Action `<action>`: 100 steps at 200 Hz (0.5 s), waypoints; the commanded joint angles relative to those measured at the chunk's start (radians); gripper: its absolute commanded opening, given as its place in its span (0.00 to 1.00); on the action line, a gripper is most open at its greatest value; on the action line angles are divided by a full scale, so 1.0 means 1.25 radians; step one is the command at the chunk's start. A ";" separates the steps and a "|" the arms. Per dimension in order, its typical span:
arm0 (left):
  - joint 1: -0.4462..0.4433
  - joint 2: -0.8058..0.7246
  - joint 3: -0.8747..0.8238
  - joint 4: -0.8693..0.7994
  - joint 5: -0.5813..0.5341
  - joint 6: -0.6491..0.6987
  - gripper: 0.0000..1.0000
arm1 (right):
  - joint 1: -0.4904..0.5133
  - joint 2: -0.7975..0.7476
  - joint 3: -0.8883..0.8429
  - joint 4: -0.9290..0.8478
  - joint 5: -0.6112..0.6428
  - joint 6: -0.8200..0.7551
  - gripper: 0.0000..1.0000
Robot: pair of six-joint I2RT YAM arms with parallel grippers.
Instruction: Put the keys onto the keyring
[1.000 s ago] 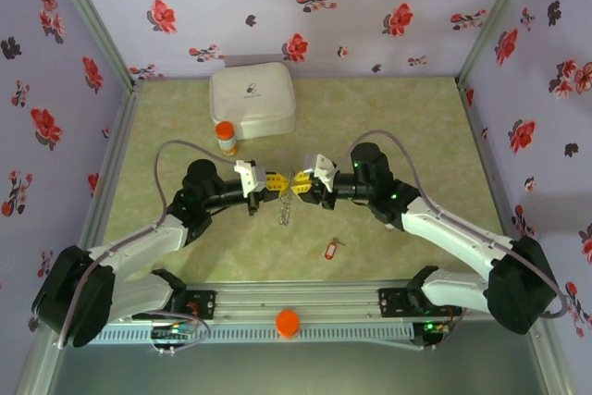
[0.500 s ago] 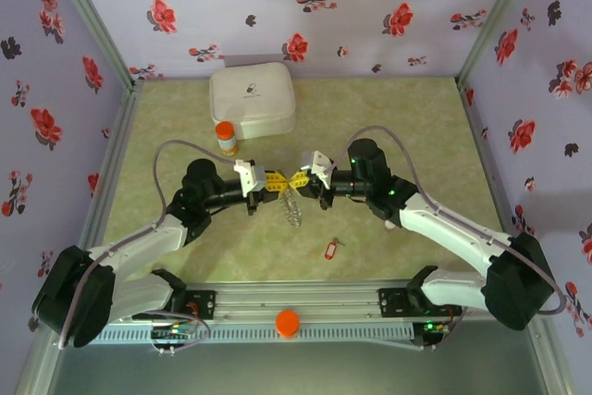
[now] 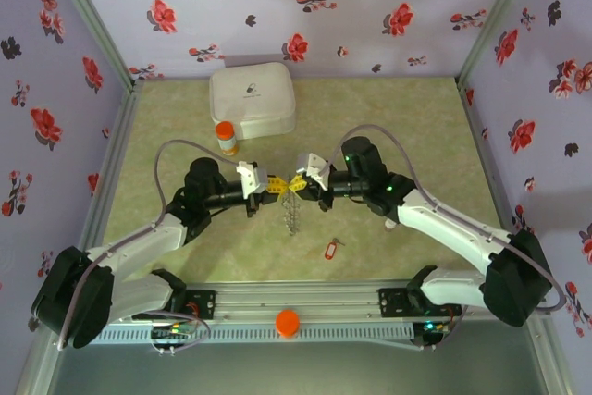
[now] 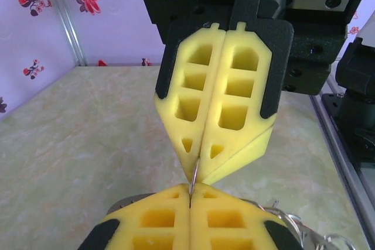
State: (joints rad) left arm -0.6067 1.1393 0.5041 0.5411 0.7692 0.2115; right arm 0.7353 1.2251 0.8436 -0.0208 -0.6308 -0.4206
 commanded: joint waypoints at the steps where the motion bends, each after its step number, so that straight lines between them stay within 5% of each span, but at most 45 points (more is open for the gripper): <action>1: -0.004 -0.009 0.023 0.028 -0.007 0.003 0.00 | 0.018 -0.011 0.009 0.027 0.021 0.014 0.30; 9: -0.004 -0.013 0.021 0.029 -0.008 0.004 0.00 | 0.013 -0.027 -0.007 0.043 0.053 0.038 0.43; 29: -0.004 -0.024 0.010 0.028 -0.028 0.007 0.00 | -0.009 -0.073 -0.062 0.070 0.168 0.138 0.45; 67: -0.004 -0.037 -0.006 0.011 -0.110 -0.006 0.00 | -0.021 -0.090 -0.056 -0.124 0.669 0.539 0.45; 100: -0.004 -0.047 0.010 -0.080 -0.186 -0.031 0.00 | -0.038 0.060 0.047 -0.391 0.653 0.681 0.41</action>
State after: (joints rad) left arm -0.6086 1.1091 0.5037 0.5114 0.6273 0.2043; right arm 0.7002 1.1866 0.8291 -0.2321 0.0570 0.1818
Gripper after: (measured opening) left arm 0.060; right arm 0.417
